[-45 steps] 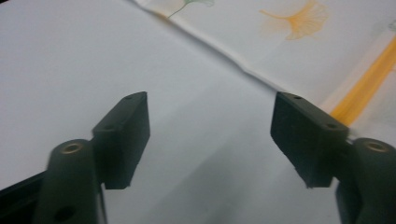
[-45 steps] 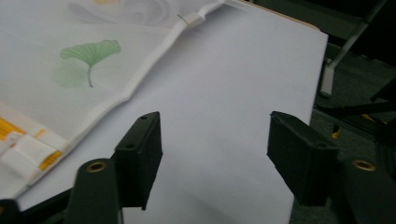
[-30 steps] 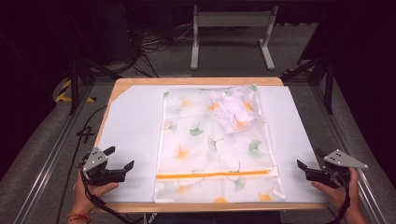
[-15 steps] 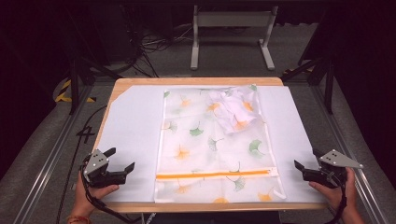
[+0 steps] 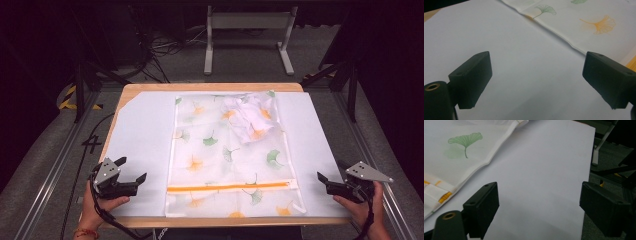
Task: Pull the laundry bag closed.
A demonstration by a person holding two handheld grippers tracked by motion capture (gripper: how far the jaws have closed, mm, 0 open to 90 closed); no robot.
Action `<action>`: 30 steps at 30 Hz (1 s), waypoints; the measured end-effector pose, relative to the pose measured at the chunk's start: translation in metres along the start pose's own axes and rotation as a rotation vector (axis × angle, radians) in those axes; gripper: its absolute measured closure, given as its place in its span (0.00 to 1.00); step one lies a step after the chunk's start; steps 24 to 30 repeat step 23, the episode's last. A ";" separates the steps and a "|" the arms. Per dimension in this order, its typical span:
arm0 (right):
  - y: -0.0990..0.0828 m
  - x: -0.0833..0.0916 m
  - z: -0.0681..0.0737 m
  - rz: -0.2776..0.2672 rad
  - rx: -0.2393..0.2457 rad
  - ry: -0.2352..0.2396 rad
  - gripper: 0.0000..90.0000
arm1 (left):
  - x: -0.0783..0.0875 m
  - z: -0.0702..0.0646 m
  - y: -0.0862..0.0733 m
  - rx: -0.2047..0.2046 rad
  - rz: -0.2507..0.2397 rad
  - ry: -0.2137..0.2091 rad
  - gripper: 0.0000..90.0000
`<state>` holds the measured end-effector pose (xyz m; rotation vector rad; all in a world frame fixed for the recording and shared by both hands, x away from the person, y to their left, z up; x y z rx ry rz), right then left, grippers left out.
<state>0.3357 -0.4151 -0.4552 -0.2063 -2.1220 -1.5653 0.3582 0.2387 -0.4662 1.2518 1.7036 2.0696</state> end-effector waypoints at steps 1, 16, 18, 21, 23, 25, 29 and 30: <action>0.000 0.000 0.000 0.000 0.001 0.000 0.18 | 0.000 0.000 0.000 -0.004 0.007 0.002 0.11; 0.002 0.006 0.008 0.009 -0.031 0.045 0.20 | -0.005 0.000 0.006 -0.003 0.013 -0.006 0.11; 0.001 0.006 0.009 0.010 -0.027 0.050 0.20 | -0.006 0.000 0.006 -0.007 0.016 -0.008 0.11; 0.001 0.006 0.009 0.018 -0.038 0.052 0.20 | -0.007 0.000 0.007 -0.005 0.015 -0.012 0.12; 0.000 0.007 0.009 0.018 -0.039 0.056 0.20 | -0.007 0.000 0.007 -0.003 0.016 -0.021 0.12; 0.000 0.007 0.009 0.018 -0.039 0.056 0.20 | -0.007 0.000 0.007 -0.003 0.016 -0.021 0.12; 0.000 0.007 0.009 0.018 -0.039 0.056 0.20 | -0.007 0.000 0.007 -0.003 0.016 -0.021 0.12; 0.000 0.007 0.009 0.018 -0.039 0.056 0.20 | -0.007 0.000 0.007 -0.003 0.016 -0.021 0.12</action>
Point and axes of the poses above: each handheld gripper's, and its own axes: x roughly backward along the jaws, y roughly out of its top, z roughly to its left, the point moved 4 cm from there along -x, roughly forward along the jaws, and after that the axes turned 7 degrees about -y, right-handed, at the moved point
